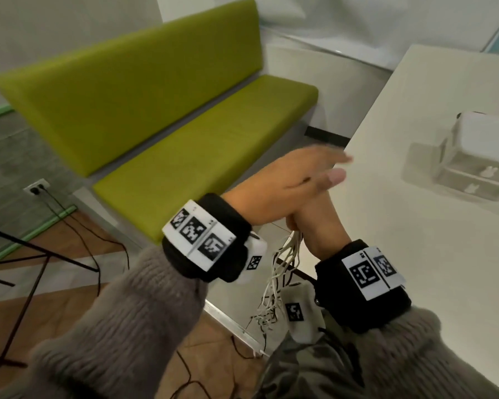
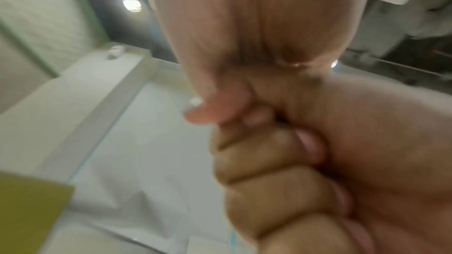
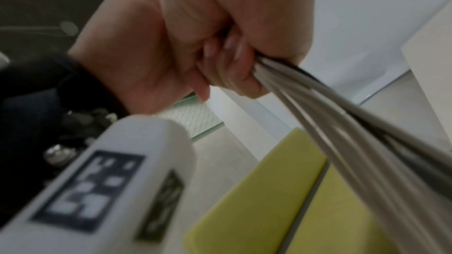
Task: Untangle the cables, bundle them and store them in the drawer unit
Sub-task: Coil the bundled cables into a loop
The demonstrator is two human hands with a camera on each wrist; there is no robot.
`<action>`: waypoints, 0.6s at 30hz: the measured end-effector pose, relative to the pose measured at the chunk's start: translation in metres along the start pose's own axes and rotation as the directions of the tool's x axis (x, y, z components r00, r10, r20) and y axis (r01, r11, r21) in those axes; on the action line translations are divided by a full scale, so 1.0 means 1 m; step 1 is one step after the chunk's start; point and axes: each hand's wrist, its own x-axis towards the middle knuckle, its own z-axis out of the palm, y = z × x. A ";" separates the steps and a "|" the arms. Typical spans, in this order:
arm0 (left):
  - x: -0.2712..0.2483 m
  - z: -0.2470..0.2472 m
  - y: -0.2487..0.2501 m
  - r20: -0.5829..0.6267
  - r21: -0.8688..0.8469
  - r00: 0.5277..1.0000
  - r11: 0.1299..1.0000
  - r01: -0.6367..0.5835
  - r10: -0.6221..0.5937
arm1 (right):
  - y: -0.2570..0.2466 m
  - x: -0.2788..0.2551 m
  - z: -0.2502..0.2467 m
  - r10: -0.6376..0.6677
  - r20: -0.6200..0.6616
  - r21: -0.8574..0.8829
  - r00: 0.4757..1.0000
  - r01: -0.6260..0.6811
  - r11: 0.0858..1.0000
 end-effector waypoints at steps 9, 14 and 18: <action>-0.065 0.074 -0.046 0.181 -0.487 0.913 0.773 0.407 -0.366 | -0.025 0.002 -0.014 0.017 0.040 0.362 0.999 -0.030 0.932; -0.068 0.083 -0.038 -0.025 -0.371 0.931 0.868 0.329 -0.364 | -0.019 -0.004 -0.022 -0.081 0.142 0.283 0.987 0.038 0.959; -0.065 0.083 -0.034 -0.002 -0.238 0.944 0.917 0.320 -0.330 | -0.014 -0.016 -0.023 0.024 0.114 0.181 0.993 -0.044 0.983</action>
